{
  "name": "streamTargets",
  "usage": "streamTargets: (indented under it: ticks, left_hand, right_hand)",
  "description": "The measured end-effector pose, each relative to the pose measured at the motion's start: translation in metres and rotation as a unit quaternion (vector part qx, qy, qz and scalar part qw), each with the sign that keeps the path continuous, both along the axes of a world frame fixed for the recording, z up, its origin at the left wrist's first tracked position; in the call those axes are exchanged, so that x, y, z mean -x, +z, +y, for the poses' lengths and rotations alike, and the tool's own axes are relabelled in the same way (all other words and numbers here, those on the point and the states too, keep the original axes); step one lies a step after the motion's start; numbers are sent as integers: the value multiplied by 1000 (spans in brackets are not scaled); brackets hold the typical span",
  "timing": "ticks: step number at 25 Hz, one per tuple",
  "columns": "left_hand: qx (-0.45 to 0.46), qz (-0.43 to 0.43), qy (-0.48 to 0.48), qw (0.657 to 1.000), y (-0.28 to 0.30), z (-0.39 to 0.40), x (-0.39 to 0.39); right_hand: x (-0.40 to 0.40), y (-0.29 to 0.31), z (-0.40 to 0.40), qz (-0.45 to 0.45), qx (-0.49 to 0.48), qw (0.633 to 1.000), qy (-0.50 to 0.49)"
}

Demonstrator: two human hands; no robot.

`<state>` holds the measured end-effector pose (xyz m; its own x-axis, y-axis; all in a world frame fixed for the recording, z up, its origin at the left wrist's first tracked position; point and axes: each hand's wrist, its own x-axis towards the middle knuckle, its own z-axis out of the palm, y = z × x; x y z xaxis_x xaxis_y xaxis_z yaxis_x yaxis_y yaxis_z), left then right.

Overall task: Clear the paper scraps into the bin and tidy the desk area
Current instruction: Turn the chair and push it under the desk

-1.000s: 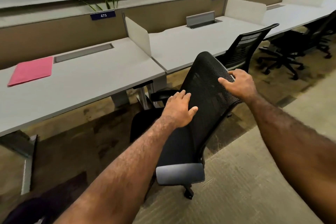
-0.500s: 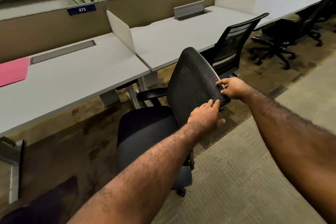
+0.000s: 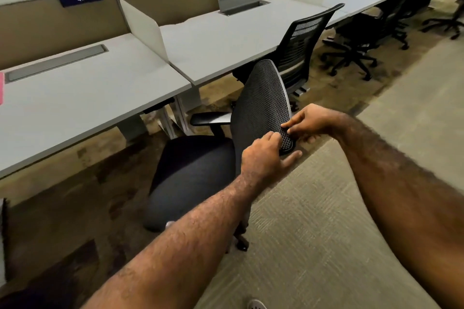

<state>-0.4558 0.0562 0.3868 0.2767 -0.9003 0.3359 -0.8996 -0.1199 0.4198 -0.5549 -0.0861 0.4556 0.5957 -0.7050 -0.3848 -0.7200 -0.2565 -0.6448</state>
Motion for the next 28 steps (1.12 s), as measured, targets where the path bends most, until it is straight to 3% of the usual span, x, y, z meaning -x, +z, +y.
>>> streamTargets:
  ticks: [6, 9, 11, 14, 19, 22, 24, 28]
  left_hand:
    - [-3, 33, 40, 999, -1, 59, -29]
    - [-48, 61, 22, 997, 2, 96, -56]
    - [-67, 57, 12, 996, 5, 124, -76]
    - [-81, 47, 25, 995, 4, 166, -99]
    - [-94, 45, 36, 994, 5, 217, -136]
    - [-175, 25, 39, 983, 16, 230, -162]
    - [-248, -20, 51, 967, 24, 230, -175]
    - [-338, -116, 60, 932, 16, 224, -177]
  right_hand:
    - [0, 18, 72, 64, -104, 987, 104]
    - [-12, 10, 93, -14, 38, 999, 30]
    - [-20, 1, 102, -80, 169, 980, -69]
    - [-25, -10, 109, -80, 281, 949, -122]
    - [-19, -32, 106, -52, 306, 947, -82]
    - [-11, -38, 108, 37, 281, 959, -1]
    - [-10, -40, 112, 123, 285, 946, 96]
    - [-24, -51, 134, 130, 341, 914, 177]
